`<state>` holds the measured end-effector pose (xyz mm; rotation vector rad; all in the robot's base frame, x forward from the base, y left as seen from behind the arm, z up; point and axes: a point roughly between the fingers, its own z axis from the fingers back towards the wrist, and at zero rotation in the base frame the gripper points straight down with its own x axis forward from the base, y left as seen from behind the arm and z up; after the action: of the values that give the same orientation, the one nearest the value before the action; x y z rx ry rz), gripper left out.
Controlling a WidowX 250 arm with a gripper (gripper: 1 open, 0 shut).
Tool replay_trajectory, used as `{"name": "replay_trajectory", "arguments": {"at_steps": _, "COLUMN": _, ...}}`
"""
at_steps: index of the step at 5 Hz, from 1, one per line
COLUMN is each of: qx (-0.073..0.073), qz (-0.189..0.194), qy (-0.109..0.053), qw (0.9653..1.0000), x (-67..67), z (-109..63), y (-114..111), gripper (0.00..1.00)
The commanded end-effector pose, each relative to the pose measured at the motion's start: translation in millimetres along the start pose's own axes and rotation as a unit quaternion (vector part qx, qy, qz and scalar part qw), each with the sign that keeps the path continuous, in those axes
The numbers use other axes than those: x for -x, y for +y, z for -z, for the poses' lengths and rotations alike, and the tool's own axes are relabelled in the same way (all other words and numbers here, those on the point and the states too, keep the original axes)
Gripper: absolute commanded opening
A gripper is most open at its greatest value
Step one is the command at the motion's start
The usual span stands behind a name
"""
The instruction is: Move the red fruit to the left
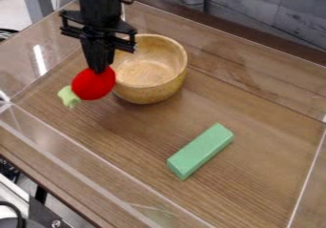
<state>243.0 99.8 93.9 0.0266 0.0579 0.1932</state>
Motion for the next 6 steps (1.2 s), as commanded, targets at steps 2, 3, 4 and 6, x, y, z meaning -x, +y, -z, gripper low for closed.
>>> {"name": "replay_trajectory", "arguments": {"at_steps": 2, "qx": 0.003, "qz": -0.041, "qy": -0.017, "qw": 0.9990, "x": -16.4, "z": -20.1, "y": 21.4, "gripper": 0.00}}
{"name": "replay_trajectory", "arguments": {"at_steps": 3, "qx": 0.005, "qz": -0.055, "qy": -0.015, "qw": 0.9984, "x": -20.7, "z": -2.2, "y": 33.8, "gripper": 0.00}}
{"name": "replay_trajectory", "arguments": {"at_steps": 4, "qx": 0.009, "qz": -0.060, "qy": -0.014, "qw": 0.9981, "x": -24.9, "z": 13.6, "y": 40.6, "gripper": 0.00}}
{"name": "replay_trajectory", "arguments": {"at_steps": 6, "qx": 0.020, "qz": 0.003, "qy": -0.014, "qw": 0.9997, "x": -45.5, "z": 8.0, "y": 57.8, "gripper": 0.00}}
